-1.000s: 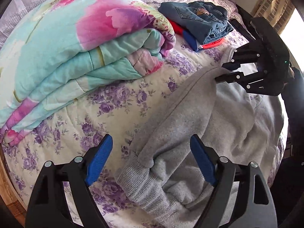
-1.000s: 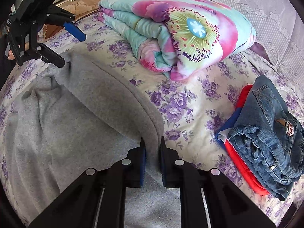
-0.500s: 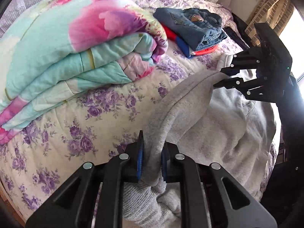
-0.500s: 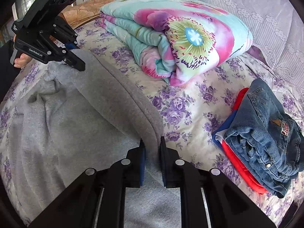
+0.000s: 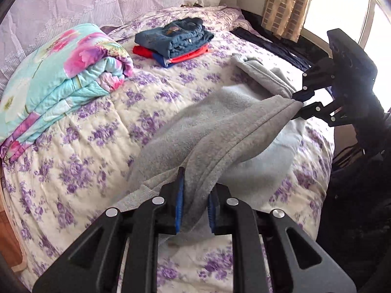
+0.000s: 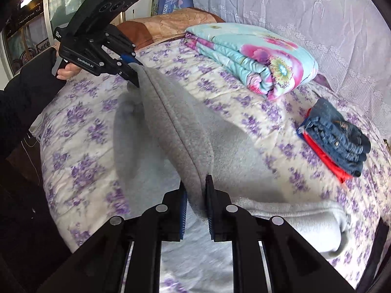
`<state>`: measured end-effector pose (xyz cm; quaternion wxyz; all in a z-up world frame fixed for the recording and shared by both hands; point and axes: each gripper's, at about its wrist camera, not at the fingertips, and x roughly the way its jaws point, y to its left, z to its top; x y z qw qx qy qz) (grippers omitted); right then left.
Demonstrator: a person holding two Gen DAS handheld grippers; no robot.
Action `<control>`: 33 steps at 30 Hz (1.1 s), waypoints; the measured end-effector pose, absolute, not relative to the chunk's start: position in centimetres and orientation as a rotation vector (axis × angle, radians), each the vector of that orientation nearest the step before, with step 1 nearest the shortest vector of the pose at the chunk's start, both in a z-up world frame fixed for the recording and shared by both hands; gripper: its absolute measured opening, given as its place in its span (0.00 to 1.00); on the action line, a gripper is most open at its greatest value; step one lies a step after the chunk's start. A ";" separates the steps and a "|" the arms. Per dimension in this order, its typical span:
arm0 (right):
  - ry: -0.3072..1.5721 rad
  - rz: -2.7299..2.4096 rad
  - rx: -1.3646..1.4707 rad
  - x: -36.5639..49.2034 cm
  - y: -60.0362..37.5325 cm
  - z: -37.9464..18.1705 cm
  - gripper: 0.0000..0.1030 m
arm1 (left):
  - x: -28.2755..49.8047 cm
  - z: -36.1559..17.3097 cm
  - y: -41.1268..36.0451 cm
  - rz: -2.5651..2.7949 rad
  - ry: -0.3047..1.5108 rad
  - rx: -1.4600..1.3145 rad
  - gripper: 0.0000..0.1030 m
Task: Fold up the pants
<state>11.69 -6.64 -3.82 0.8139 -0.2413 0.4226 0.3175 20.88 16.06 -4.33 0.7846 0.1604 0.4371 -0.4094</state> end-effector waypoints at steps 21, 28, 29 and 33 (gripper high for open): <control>0.918 0.478 -0.332 9.7 -5.7 -12.2 0.18 | 11.8 -3.4 22.7 -0.791 0.774 -0.040 0.46; 0.931 0.469 -0.299 9.7 -6.0 -12.1 0.18 | 16.9 -8.8 15.0 -0.528 1.088 -0.228 0.47; 0.928 0.472 -0.292 9.6 -6.1 -12.1 0.19 | 17.1 -10.4 14.3 -0.455 1.105 -0.185 0.44; 0.941 0.477 -0.281 8.7 -6.5 -10.9 0.24 | 17.3 -12.4 14.3 -0.396 1.071 -0.199 0.39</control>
